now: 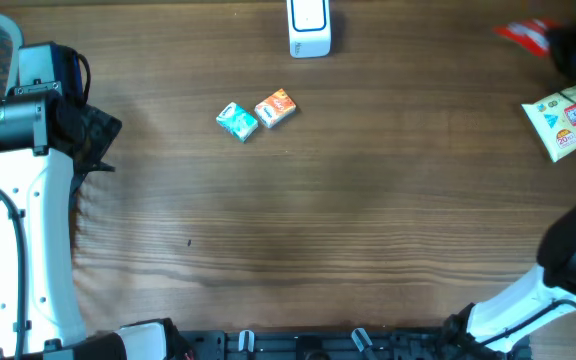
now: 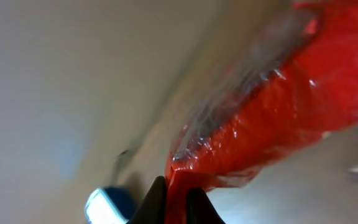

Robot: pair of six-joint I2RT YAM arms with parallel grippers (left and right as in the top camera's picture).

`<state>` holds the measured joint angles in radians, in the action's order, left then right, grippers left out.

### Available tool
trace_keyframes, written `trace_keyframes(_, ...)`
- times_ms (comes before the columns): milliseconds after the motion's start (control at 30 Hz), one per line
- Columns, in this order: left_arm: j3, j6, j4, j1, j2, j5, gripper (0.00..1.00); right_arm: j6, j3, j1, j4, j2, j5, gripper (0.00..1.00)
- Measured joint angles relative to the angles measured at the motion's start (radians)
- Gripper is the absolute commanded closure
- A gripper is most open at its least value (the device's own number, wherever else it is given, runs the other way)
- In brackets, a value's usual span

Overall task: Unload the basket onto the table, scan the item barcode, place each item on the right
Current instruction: 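Swing the red snack bag past the scanner to the right edge, then reach the right gripper to the orange tissue pack and grasp it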

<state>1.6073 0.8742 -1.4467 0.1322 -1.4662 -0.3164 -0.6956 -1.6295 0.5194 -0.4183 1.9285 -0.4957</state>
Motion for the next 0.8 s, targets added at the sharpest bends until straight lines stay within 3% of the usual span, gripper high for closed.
trace_keyframes(33,0.0,0.0,0.0,0.0,0.0,0.0,0.0,0.014,0.007,0.031,-0.006,0.006,0.004,0.93)
trace_keyframes(167,0.0,0.0,0.0,0.0,0.0,0.0,0.0,0.086,0.041,0.114,-0.037,0.063,0.011,0.25)
trace_keyframes(200,0.0,0.0,0.0,0.0,0.0,0.0,0.0,0.101,0.051,0.119,-0.053,0.084,0.01,0.16)
trace_keyframes(300,0.0,0.0,0.0,0.0,0.0,0.0,0.0,0.126,0.057,0.119,-0.122,0.105,0.011,0.05)
trace_keyframes(500,0.0,0.0,0.0,0.0,0.0,0.0,0.0,0.106,0.059,0.103,-0.241,0.057,0.019,0.04)
trace_keyframes(800,0.0,0.0,0.0,0.0,0.0,0.0,0.0,0.098,0.058,-0.051,-0.368,-0.241,0.026,0.04)
